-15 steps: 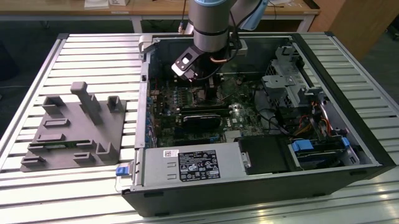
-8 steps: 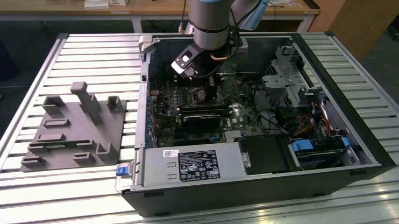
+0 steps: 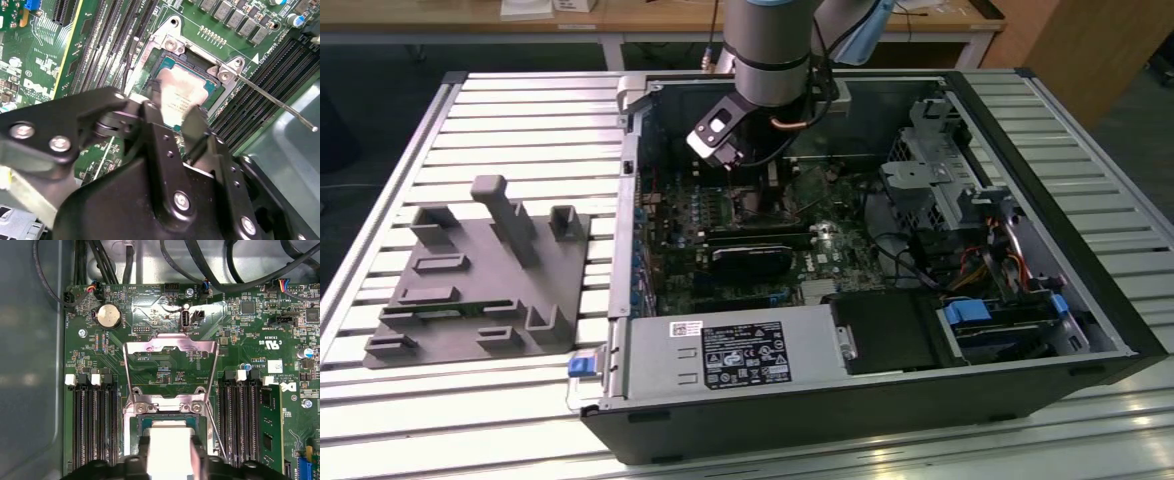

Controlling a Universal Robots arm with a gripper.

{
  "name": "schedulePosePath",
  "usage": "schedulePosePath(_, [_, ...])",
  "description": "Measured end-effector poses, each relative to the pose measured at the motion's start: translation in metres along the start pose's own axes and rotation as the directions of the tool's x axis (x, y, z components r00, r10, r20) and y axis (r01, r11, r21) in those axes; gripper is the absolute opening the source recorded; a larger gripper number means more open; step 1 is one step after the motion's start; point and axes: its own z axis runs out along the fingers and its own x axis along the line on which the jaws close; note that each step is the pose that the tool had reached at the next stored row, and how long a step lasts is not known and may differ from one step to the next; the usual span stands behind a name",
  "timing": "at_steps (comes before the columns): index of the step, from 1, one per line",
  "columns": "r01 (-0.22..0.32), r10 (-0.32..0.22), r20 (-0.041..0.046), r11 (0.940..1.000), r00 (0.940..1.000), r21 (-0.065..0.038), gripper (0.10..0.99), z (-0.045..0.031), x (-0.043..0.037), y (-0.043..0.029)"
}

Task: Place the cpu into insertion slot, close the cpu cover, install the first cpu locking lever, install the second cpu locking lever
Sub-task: 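Place the cpu into insertion slot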

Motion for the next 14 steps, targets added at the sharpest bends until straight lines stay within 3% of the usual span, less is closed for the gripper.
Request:
schedulePosePath(7, [0.000, 0.000, 0.0008, 1.0000, 1.0000, 0.000, 0.122, 0.0000, 0.0000, 0.0000])
schedulePosePath(14, [0.000, 0.000, 0.0015, 1.0000, 1.0000, 0.000, 0.106, 0.0000, 0.0000, -0.0005])
